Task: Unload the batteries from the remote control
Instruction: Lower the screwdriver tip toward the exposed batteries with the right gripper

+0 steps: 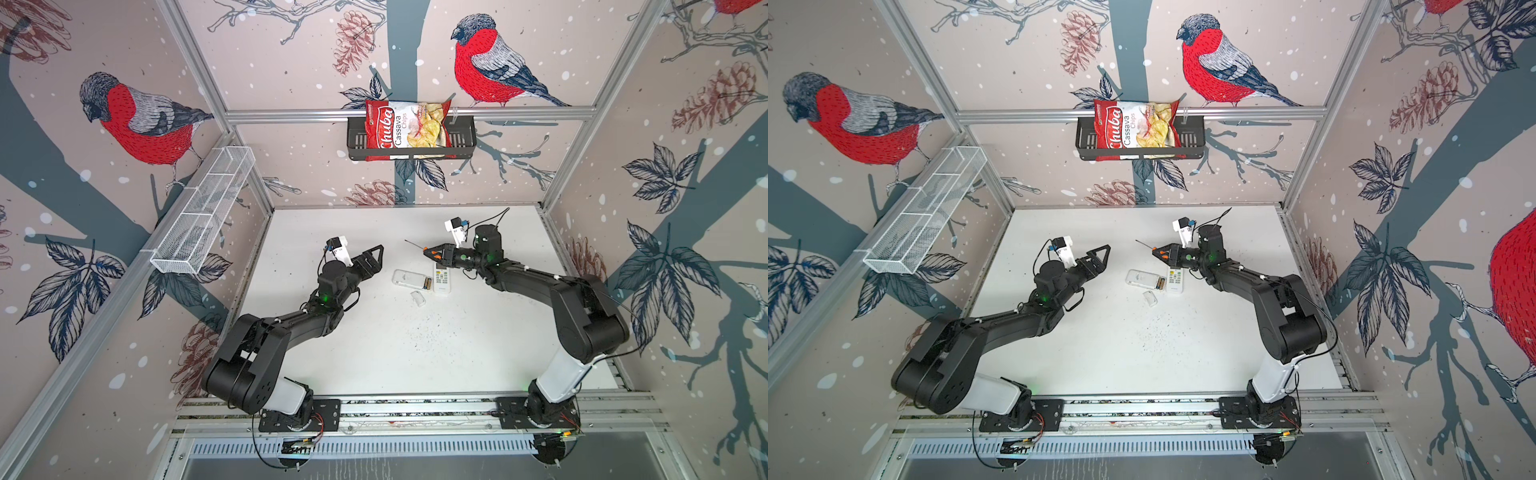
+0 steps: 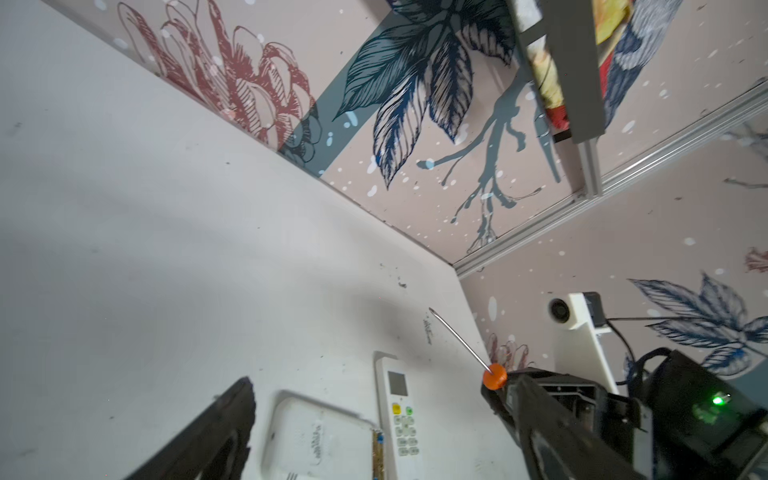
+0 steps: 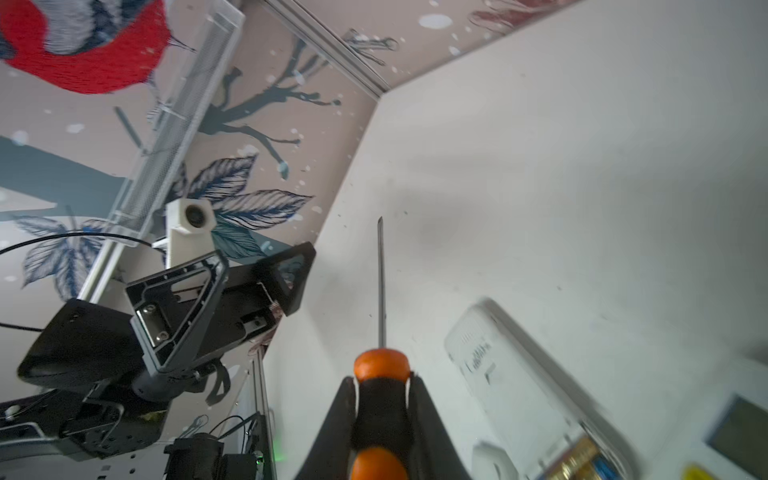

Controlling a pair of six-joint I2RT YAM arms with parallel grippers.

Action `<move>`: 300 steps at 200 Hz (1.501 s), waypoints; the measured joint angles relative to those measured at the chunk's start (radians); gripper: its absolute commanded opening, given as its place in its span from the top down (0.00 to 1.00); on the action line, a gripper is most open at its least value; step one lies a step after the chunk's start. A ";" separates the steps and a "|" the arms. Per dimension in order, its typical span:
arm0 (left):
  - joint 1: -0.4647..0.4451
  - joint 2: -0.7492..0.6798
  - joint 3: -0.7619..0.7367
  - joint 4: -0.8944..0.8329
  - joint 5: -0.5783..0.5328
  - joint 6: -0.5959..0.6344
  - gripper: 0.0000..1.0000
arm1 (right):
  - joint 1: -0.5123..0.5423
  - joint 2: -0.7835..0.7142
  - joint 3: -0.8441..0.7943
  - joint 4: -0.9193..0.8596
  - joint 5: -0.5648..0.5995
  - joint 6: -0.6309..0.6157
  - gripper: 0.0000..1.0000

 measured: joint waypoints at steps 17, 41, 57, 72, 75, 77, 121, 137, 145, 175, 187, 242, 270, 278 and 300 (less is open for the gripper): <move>0.001 0.012 0.005 -0.027 0.000 0.046 0.06 | -0.009 -0.030 0.024 -0.178 0.017 -0.068 1.00; 0.001 0.042 0.046 -0.090 0.020 0.108 0.07 | -0.019 -0.054 0.028 -0.354 0.021 -0.134 1.00; 0.000 0.064 0.077 -0.139 0.048 0.151 0.08 | -0.024 -0.063 0.027 -0.435 0.010 -0.159 1.00; -0.004 0.090 0.104 -0.190 0.076 0.184 0.10 | -0.029 -0.064 0.027 -0.488 0.005 -0.166 1.00; -0.004 0.094 0.108 -0.200 0.082 0.192 0.10 | -0.030 -0.064 0.027 -0.497 0.005 -0.167 1.00; -0.004 0.096 0.109 -0.204 0.084 0.196 0.10 | -0.030 -0.064 0.027 -0.503 0.005 -0.167 1.00; -0.013 0.111 0.095 -0.295 0.106 0.278 0.14 | -0.055 -0.068 0.033 -0.605 0.000 -0.158 1.00; -0.025 0.126 0.115 -0.337 0.104 0.309 0.15 | -0.066 -0.072 0.046 -0.642 0.008 -0.159 1.00; -0.035 0.137 0.134 -0.359 0.103 0.327 0.16 | -0.070 -0.073 0.055 -0.660 0.022 -0.163 1.00; -0.091 0.201 0.237 -0.443 0.074 0.394 0.18 | -0.072 -0.076 0.072 -0.723 0.082 -0.194 1.00; -0.103 0.233 0.274 -0.473 0.071 0.414 0.18 | -0.073 -0.074 0.080 -0.747 0.107 -0.211 1.00; -0.117 0.332 0.357 -0.551 0.056 0.459 0.21 | -0.077 -0.062 0.089 -0.800 0.171 -0.260 1.00; -0.122 0.363 0.385 -0.558 0.056 0.459 0.22 | -0.076 -0.050 0.089 -0.808 0.183 -0.267 1.00; -0.123 0.371 0.392 -0.559 0.056 0.460 0.22 | -0.073 -0.046 0.089 -0.811 0.183 -0.270 1.00; -0.129 0.391 0.407 -0.560 0.056 0.463 0.23 | -0.069 -0.026 0.098 -0.814 0.183 -0.278 1.00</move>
